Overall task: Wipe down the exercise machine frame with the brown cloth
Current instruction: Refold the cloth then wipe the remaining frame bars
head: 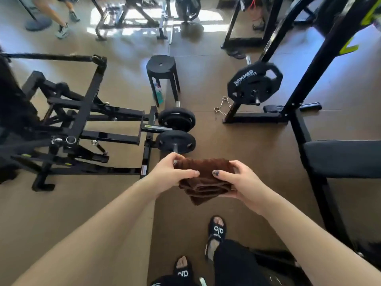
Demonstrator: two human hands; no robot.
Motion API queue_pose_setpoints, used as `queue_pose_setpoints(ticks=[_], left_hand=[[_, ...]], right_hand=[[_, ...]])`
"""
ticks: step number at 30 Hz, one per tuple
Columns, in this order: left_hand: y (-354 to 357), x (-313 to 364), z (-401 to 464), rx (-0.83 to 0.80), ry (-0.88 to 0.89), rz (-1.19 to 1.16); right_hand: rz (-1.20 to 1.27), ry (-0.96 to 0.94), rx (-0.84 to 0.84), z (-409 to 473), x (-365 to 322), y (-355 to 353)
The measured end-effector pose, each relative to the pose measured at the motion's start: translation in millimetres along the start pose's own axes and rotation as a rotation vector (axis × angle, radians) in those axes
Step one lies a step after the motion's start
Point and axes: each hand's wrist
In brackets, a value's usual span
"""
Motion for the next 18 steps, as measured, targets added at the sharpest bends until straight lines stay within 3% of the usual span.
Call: queue_pose_setpoints(ticks=[6, 18], left_hand=[[19, 72, 150, 0.034, -0.066, -0.01], [27, 211, 426, 0.179, -0.299, -0.321]], right_hand=[[0.002, 0.019, 0.0, 149, -93, 2], [-0.185, 0.091, -0.091, 437, -303, 44]])
Point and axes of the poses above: each hand's wrist, its own z-axis towards the middle knuckle, its own y-axis out of the palm, x = y × z, and after that the axes turned 15 degrees about x, right-handed
